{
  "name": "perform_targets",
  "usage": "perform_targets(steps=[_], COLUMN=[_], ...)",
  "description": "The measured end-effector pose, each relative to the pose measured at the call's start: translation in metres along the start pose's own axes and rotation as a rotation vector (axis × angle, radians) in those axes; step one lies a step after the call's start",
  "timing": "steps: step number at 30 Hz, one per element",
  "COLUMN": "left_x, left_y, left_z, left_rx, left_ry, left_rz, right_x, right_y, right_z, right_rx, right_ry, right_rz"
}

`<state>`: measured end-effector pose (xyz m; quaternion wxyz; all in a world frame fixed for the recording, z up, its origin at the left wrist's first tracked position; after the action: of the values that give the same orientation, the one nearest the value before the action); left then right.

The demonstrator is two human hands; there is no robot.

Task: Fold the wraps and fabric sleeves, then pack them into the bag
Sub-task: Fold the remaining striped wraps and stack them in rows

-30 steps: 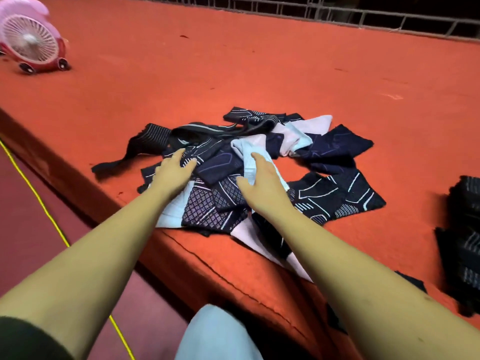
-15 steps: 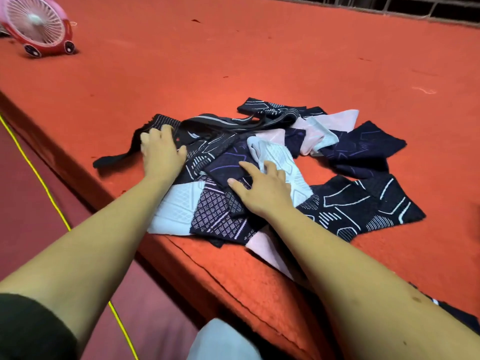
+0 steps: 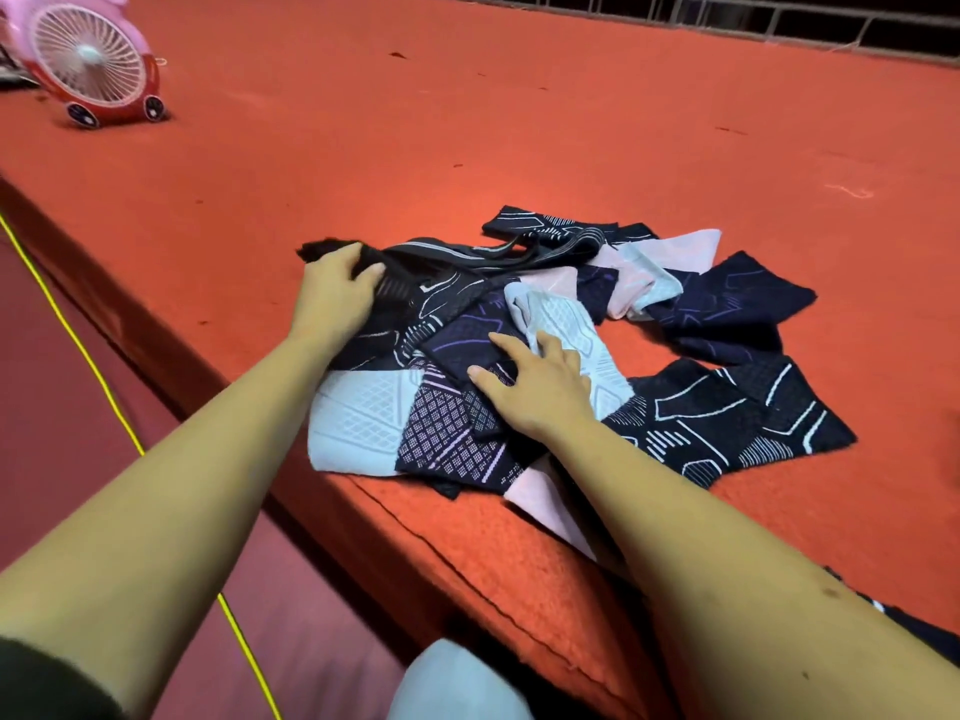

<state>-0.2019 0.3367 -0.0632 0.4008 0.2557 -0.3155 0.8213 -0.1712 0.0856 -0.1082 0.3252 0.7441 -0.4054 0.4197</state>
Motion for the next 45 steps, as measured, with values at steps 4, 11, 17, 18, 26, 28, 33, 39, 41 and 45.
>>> perform_targets(steps=[4, 11, 17, 18, 26, 28, 33, 39, 41, 45], left_x=[0.001, -0.025, -0.037, -0.037, -0.065, -0.072, -0.075, -0.072, -0.07, -0.07], left_y=[0.035, 0.127, 0.189, 0.195, 0.248, 0.26, 0.275, 0.302, 0.306, 0.314], left_z=[0.076, 0.153, 0.178, 0.178, 0.183, 0.185, 0.199, 0.201, 0.199, 0.197], left_rx=[-0.189, -0.343, -0.24, -0.165, 0.534, 0.507, 0.328, 0.127, 0.137, 0.161], left_ry=[0.257, 0.659, 0.733, 0.798, 1.106, 1.086, 1.198, 1.046, 1.079, 1.079], left_rz=[-0.213, -0.643, -0.876, -0.879, -0.833, -0.89, -0.74, -1.034, -1.044, -1.153], right_x=[0.021, 0.04, 0.066, 0.073, 0.081, 0.075, 0.059, 0.062, 0.069, 0.087], right_y=[0.009, 0.063, 0.114, 0.125, 0.224, 0.242, 0.263, 0.261, 0.26, 0.257], right_z=[0.004, 0.023, 0.03, 0.039, 0.078, 0.083, 0.096, 0.097, 0.101, 0.107], right_rx=[-0.006, -0.14, -0.061, -0.028, 0.197, 0.187, -0.02, -0.079, -0.052, -0.024], right_ry=[-0.419, -1.536, -1.544, -1.5, -1.311, -1.262, -1.323, -1.433, -1.268, -1.135], right_rz=[-0.08, -0.503, -0.314, -0.2, 0.035, -0.005, 0.025, 0.007, 0.124, 0.257])
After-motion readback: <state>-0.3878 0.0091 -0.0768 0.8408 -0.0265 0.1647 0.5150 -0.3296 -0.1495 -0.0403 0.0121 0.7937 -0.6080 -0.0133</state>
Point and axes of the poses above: each hand's wrist, its own y-axis away from the middle knuckle, its own x-axis out of the back of the hand, z = x × y, the point moved 4 cm from there along -y, towards the middle knuckle, and after that the axes turned 6 degrees about -z, right-handed, at the moved point
